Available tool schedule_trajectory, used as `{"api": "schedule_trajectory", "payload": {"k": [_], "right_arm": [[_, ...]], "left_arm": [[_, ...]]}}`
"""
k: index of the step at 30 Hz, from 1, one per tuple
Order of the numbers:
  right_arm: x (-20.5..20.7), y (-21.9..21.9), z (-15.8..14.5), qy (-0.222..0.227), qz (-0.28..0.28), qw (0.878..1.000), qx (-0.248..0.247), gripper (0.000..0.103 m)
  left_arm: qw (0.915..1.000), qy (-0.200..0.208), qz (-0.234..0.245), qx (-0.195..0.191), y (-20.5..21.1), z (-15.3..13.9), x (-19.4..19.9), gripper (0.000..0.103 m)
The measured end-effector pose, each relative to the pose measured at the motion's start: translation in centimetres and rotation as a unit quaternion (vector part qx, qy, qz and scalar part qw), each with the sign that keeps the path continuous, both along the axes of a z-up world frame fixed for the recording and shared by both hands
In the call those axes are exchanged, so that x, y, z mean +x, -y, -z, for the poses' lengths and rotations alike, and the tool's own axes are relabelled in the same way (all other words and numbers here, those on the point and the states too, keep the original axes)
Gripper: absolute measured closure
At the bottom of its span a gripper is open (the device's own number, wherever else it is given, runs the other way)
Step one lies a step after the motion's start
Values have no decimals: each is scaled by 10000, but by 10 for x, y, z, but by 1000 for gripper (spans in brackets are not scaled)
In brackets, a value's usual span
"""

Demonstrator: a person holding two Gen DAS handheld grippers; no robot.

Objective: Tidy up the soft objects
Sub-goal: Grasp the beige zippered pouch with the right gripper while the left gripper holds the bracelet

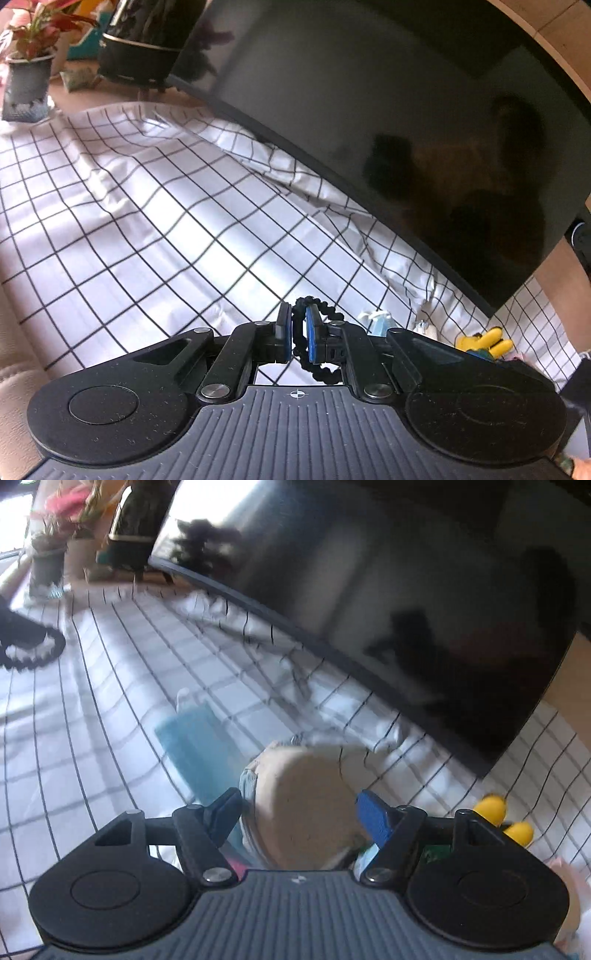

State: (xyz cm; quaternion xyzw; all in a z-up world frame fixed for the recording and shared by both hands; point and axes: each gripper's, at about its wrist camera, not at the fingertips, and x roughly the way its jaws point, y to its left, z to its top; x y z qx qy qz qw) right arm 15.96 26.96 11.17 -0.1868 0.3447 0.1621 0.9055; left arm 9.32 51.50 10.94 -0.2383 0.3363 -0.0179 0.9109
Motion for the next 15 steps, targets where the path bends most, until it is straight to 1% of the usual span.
{"api": "schedule_trajectory", "payload": {"k": [4, 5, 6, 7, 9, 11, 13, 15], "right_arm": [[-3, -12, 10, -107, -165, 9997, -118, 33], [-3, -15, 11, -115, -169, 9996, -184, 38], [-2, -15, 13, -142, -139, 9996, -200, 49], [-1, -13, 12, -141, -45, 9997, -195, 52], [-2, -4, 4, -153, 80, 9998, 55, 62], [-3, 9, -7, -141, 305, 9988, 353, 67], [-3, 25, -17, -195, 624, 9951, 738, 70], [-3, 38, -20, -218, 923, 9910, 941, 71]], "left_arm": [[9999, 21, 152, -7, 6, 0, 5, 93], [9998, 20, 190, -6, 8, 0, 6, 93], [9997, 10, 226, -9, 9, 1, 7, 93], [9997, 3, 250, -9, 10, 1, 8, 93], [9996, 10, 296, -10, 12, 1, 9, 93], [9994, 8, 337, -30, 13, 1, 11, 93], [9993, 12, 367, -72, 14, 2, 12, 93], [9991, 21, 399, -117, 15, 3, 14, 93]]}}
